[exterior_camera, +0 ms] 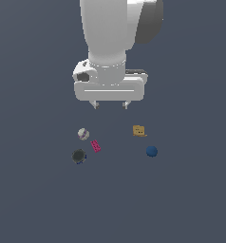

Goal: Pick up a designated object from a clutter of objects.

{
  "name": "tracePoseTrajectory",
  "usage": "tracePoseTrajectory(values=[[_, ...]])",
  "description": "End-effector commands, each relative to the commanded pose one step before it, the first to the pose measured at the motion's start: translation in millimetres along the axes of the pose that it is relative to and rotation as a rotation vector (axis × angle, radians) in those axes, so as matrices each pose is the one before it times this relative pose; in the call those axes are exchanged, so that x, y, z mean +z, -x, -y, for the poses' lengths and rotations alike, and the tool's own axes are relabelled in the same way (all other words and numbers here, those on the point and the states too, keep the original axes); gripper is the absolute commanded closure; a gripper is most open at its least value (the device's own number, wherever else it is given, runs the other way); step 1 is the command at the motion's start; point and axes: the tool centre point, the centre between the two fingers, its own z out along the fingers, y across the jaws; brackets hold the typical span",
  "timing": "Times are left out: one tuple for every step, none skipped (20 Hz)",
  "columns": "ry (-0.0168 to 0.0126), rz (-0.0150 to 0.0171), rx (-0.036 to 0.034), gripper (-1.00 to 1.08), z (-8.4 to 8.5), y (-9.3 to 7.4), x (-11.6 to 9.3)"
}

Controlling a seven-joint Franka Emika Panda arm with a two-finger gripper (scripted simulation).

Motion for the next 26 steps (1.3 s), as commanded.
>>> tracePoseTrajectory(values=[[0.00000,0.00000,0.00000,-0.92,-0.01,0.00,0.00],[0.00059,-0.00020,-0.00030,-0.92,-0.16,-0.06,-0.28],[0.00157,-0.00053,-0.00077,-0.92,-0.57,-0.20,-0.78],[0.00272,-0.00091,-0.00134,-0.92,-0.85,-0.31,-1.33],[0.00365,-0.00121,-0.00182,-0.92,-1.23,-0.44,-1.86],[0.00476,-0.00156,-0.00243,-0.92,-1.47,-0.52,-2.45],[0.00504,-0.00163,-0.00268,-0.92,-1.51,-0.52,-2.74],[0.00405,-0.00129,-0.00231,-0.92,-1.06,-0.37,-2.33],[0.00287,-0.00090,-0.00183,-0.92,-0.67,-0.24,-1.83],[0.00177,-0.00055,-0.00134,-0.92,-0.26,-0.12,-1.30],[0.00064,-0.00019,-0.00071,-0.92,0.03,-0.02,-0.66],[0.00000,0.00000,0.00000,-0.92,0.22,0.06,-0.03],[-0.00096,0.00030,0.00064,-0.92,-0.02,0.01,0.67],[-0.00076,0.00021,0.00133,-0.92,-0.33,-0.03,1.17],[-0.00055,0.00012,0.00199,-0.92,-0.85,-0.13,1.68],[-0.00046,0.00008,0.00281,-0.92,-1.39,-0.21,2.21],[-0.00046,0.00006,0.00335,-0.92,-1.68,-0.26,2.75],[-0.00062,0.00010,0.00415,-0.92,-2.05,-0.28,3.31],[-0.00079,0.00014,0.00477,-0.92,-2.28,-0.28,3.86],[-0.00093,0.00018,0.00544,-0.92,-2.57,-0.27,4.39],[-0.00103,0.00020,0.00616,-0.92,-2.90,-0.25,4.89],[-0.00105,0.00021,0.00675,-0.92,-3.19,-0.21,5.36],[-0.00105,0.00021,0.00746,-0.92,-3.54,-0.17,5.87],[-0.00106,0.00021,0.00822,-0.92,-3.93,-0.11,6.38],[-0.00106,0.00022,0.00891,-0.92,-4.25,-0.01,6.89],[-0.00104,0.00023,0.00966,-0.92,-4.60,0.10,7.40]])
